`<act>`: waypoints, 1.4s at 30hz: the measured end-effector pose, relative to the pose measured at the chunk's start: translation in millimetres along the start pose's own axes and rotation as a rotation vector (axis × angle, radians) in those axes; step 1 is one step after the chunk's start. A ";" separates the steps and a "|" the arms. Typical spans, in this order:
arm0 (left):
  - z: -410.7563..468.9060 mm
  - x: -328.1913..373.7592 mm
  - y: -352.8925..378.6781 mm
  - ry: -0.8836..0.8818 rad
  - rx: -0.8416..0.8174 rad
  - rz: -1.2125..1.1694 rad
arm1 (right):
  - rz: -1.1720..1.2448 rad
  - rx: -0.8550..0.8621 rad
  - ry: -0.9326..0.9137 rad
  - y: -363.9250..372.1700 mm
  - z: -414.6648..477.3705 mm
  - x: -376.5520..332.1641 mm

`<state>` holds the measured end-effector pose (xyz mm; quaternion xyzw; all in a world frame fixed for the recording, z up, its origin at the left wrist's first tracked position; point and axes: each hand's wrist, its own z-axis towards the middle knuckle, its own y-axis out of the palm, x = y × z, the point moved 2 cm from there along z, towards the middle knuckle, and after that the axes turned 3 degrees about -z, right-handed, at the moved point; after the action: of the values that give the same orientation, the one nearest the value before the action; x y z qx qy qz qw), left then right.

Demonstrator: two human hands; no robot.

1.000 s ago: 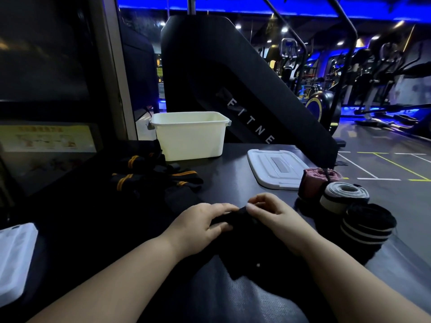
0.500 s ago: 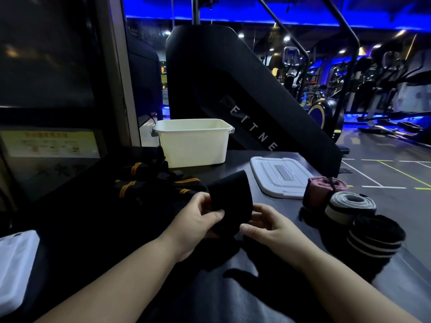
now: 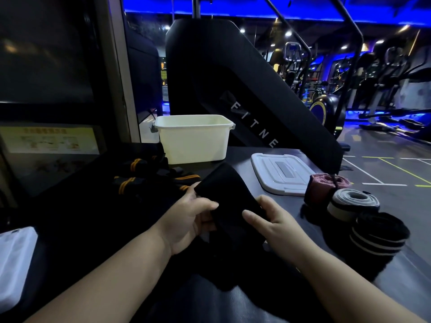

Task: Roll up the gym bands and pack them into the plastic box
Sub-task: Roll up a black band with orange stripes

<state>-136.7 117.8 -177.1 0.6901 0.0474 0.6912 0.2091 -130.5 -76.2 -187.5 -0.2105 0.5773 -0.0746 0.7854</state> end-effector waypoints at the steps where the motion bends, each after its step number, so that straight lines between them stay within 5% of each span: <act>1: -2.3 1.7 1.3 -0.027 -0.004 0.003 | -0.020 0.006 0.003 -0.5 0.3 -0.1; 7: -0.7 7.9 -0.5 -0.008 0.254 0.064 | -0.106 -0.014 0.052 -1.8 0.9 1.5; 11: 0.8 16.0 -16.9 0.050 0.411 0.194 | -0.020 -0.213 0.168 -14.9 -2.3 2.5; 17: -17.8 17.7 -32.9 -0.078 0.394 0.595 | -0.122 -0.418 0.159 -34.5 -7.0 1.1; 25: -46.4 12.5 -28.2 -0.076 0.361 1.138 | -0.487 -0.289 0.107 -40.3 -12.2 -14.6; 42: -71.1 6.1 -14.7 -0.122 0.447 1.506 | -0.616 -0.314 0.075 -65.7 -44.4 -32.0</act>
<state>-202.5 149.2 -179.6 0.5988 -0.3065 0.5819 -0.4570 -174.2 -134.7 -143.0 -0.4901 0.5196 -0.2262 0.6623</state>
